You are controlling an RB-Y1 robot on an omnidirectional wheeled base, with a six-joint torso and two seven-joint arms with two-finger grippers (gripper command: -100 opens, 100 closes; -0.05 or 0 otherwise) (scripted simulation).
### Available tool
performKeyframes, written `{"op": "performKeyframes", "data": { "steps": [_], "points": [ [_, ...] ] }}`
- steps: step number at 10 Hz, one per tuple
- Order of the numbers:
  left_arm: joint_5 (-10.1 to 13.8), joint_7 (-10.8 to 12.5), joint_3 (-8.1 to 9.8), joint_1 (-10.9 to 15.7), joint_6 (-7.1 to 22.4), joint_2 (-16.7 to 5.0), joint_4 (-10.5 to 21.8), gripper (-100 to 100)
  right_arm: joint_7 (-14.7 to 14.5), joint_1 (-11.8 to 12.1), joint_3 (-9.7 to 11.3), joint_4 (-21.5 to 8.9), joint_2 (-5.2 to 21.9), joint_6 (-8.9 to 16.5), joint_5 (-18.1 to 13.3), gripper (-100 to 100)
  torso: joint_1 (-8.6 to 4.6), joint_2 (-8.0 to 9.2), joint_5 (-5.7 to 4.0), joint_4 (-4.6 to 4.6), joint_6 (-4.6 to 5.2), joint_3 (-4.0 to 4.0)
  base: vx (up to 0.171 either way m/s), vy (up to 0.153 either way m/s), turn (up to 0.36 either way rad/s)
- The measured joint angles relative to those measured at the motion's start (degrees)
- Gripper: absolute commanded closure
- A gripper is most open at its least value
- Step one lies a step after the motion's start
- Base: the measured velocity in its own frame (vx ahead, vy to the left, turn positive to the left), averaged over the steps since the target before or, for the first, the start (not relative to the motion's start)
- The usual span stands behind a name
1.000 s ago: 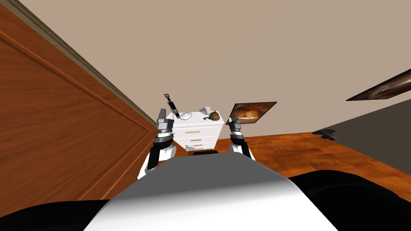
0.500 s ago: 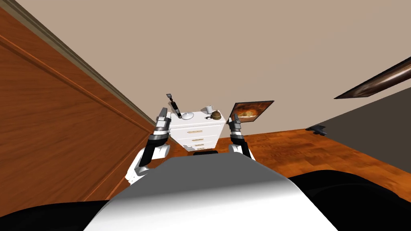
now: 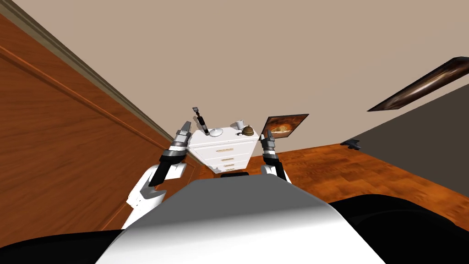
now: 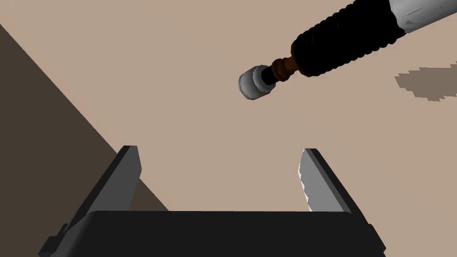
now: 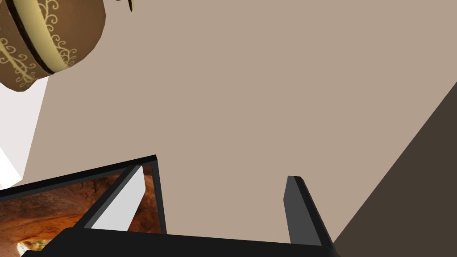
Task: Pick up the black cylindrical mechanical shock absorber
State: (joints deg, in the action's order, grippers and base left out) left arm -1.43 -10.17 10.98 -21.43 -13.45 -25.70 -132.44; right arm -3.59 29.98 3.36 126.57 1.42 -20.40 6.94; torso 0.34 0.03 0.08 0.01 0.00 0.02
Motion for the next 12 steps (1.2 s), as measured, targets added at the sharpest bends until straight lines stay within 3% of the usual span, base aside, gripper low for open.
{"op": "performKeyframes", "data": {
  "steps": [7, 12],
  "points": [
    [-2.6, 0.0, 4.45, 2.1, 4.5, -10.7, 2.1, -100, 0.0, 0.0, 0.0, 0.0, 0.0, 0.0, 0.0, 0, -0.2, 0.0, -0.04, 0.0, 0.0, 0.0, -0.02, 0.037, -0.07],
    [-4.9, 0.4, 5.34, 2.4, 7.3, -18.4, 3.6, -100, 0.0, 0.0, 0.0, 0.0, 0.0, 0.0, 0.0, 0, -0.21, -0.04, -0.04, -0.01, -0.01, -0.02, -0.014, 0.034, -0.116]
  ]
}}
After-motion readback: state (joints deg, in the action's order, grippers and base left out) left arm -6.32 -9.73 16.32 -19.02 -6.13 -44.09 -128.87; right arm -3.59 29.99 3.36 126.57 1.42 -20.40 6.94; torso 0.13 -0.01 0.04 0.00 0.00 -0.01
